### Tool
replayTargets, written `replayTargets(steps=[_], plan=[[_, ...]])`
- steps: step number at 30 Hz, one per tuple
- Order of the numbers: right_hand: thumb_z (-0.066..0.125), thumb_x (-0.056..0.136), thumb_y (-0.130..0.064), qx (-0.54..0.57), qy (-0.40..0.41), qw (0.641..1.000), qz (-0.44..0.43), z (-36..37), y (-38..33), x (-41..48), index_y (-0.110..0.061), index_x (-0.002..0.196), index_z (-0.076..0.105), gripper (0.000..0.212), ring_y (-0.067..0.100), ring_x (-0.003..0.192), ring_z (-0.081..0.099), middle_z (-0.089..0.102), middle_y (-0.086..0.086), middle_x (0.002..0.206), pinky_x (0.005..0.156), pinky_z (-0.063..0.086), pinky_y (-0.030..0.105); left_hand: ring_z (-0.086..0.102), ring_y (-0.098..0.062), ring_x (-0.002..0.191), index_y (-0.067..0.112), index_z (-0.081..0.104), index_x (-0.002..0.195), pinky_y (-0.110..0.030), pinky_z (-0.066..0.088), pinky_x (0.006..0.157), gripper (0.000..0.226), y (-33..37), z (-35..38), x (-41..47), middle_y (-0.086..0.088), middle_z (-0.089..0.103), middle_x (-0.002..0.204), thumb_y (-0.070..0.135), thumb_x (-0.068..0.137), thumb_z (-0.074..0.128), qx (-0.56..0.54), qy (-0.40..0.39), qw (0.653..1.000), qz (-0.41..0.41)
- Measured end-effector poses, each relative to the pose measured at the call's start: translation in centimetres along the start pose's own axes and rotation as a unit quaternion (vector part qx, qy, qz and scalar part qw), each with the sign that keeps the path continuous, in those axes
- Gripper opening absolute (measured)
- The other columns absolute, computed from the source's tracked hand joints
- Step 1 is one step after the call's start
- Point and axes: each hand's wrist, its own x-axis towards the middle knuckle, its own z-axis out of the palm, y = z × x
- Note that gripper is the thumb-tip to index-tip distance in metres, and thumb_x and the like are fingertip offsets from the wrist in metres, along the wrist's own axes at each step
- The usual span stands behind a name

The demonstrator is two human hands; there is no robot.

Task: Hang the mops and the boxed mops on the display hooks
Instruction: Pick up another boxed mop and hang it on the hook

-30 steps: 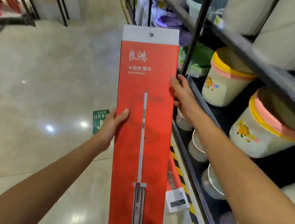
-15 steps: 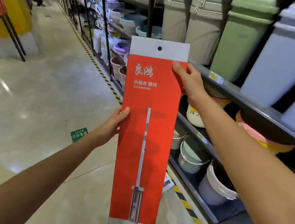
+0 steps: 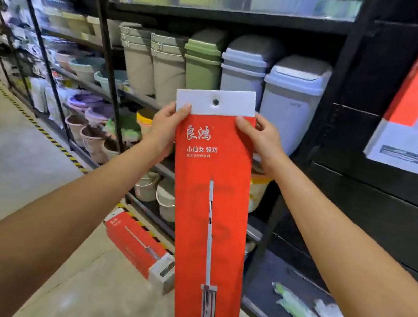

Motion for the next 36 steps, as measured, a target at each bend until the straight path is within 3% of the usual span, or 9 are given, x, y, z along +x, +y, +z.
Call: replayTargets(steps=[2, 5, 14, 18, 21, 27, 30, 33, 36], plan=[[0.067, 0.089, -0.025, -0.017, 0.022, 1.000, -0.004, -4.8, -1.5, -2.0, -0.020, 0.112, 0.062, 0.024, 0.002, 0.073, 0.069, 0.071, -0.004, 0.092, 0.063, 0.054, 0.018, 0.066, -0.009, 0.062, 0.015, 0.059, 0.097, -0.025, 0.057, 0.059, 0.007, 0.8, 5.4, -1.2, 0.001, 0.069, 0.075, 0.017, 0.098, 0.052, -0.040, -0.017, 0.999, -0.002], [0.067, 0.089, -0.026, -0.022, 0.063, 0.998, -0.010, -12.2, -4.0, -4.8, -0.020, 0.114, 0.062, 0.026, 0.001, 0.071, 0.070, 0.071, -0.005, 0.091, 0.058, 0.051, 0.017, 0.065, -0.012, 0.062, 0.017, 0.058, 0.094, -0.028, 0.057, 0.060, 0.007, 2.2, 13.5, -3.1, -0.002, 0.069, 0.075, 0.018, 0.098, 0.052, -0.077, -0.058, 0.995, -0.011], [0.071, 0.080, -0.045, -0.070, 0.155, 0.985, -0.043, -29.3, -13.1, -9.6, -0.023, 0.134, 0.050, 0.062, 0.012, 0.101, 0.066, 0.065, -0.002, 0.120, 0.070, 0.049, 0.029, 0.067, -0.004, 0.059, 0.021, 0.058, 0.090, -0.021, 0.054, 0.054, 0.011, 8.7, 31.9, -6.0, 0.006, 0.070, 0.072, 0.022, 0.098, 0.051, -0.054, -0.118, 0.989, 0.066], [0.071, 0.081, -0.045, -0.102, 0.181, 0.976, -0.069, -34.8, -16.4, -9.6, -0.022, 0.136, 0.049, 0.064, 0.017, 0.109, 0.065, 0.062, 0.002, 0.128, 0.087, 0.054, 0.039, 0.068, -0.019, 0.079, 0.022, 0.060, 0.092, -0.038, 0.057, 0.080, 0.010, 10.9, 37.7, -5.4, -0.005, 0.070, 0.090, 0.026, 0.098, 0.052, -0.069, -0.146, 0.984, 0.079], [0.072, 0.070, -0.056, -0.124, 0.203, 0.968, -0.081, -37.6, -18.3, -8.9, -0.023, 0.138, 0.048, 0.079, 0.017, 0.110, 0.064, 0.061, 0.001, 0.130, 0.073, 0.051, 0.032, 0.067, -0.026, 0.091, 0.023, 0.060, 0.092, -0.043, 0.053, 0.089, 0.010, 12.1, 41.1, -4.0, -0.008, 0.070, 0.096, 0.028, 0.098, 0.052, -0.075, -0.163, 0.980, 0.086], [0.064, 0.088, -0.042, -0.140, 0.234, 0.955, -0.116, -42.0, -21.3, -4.6, -0.021, 0.127, 0.057, 0.044, 0.010, 0.090, 0.067, 0.068, -0.001, 0.116, 0.063, 0.047, 0.026, 0.067, -0.017, 0.076, 0.022, 0.059, 0.091, -0.037, 0.054, 0.079, 0.012, 14.2, 46.9, 2.2, -0.002, 0.070, 0.087, 0.029, 0.097, 0.053, -0.081, -0.191, 0.969, 0.134], [0.063, 0.088, -0.042, -0.144, 0.258, 0.946, -0.133, -43.4, -23.3, -1.5, -0.023, 0.122, 0.060, 0.039, 0.011, 0.087, 0.067, 0.070, -0.002, 0.110, 0.065, 0.049, 0.027, 0.067, -0.016, 0.072, 0.020, 0.058, 0.092, -0.032, 0.054, 0.070, 0.012, 16.2, 49.2, 6.1, -0.002, 0.070, 0.085, 0.030, 0.097, 0.053, -0.092, -0.203, 0.964, 0.145], [0.064, 0.088, -0.043, -0.149, 0.281, 0.935, -0.157, -44.3, -25.8, 1.9, -0.023, 0.120, 0.061, 0.038, 0.007, 0.080, 0.067, 0.070, -0.005, 0.103, 0.056, 0.048, 0.021, 0.069, -0.017, 0.071, 0.019, 0.058, 0.092, -0.035, 0.056, 0.072, 0.013, 18.7, 51.2, 10.2, -0.004, 0.071, 0.083, 0.032, 0.096, 0.055, -0.107, -0.211, 0.959, 0.153], [0.064, 0.087, -0.046, -0.154, 0.301, 0.923, -0.184, -45.0, -28.0, 4.8, -0.026, 0.119, 0.062, 0.038, 0.003, 0.077, 0.066, 0.070, -0.011, 0.096, 0.054, 0.045, 0.020, 0.069, -0.014, 0.067, 0.018, 0.057, 0.092, -0.029, 0.055, 0.061, 0.013, 21.2, 52.7, 13.6, -0.003, 0.070, 0.081, 0.030, 0.096, 0.054, -0.123, -0.224, 0.951, 0.173]])
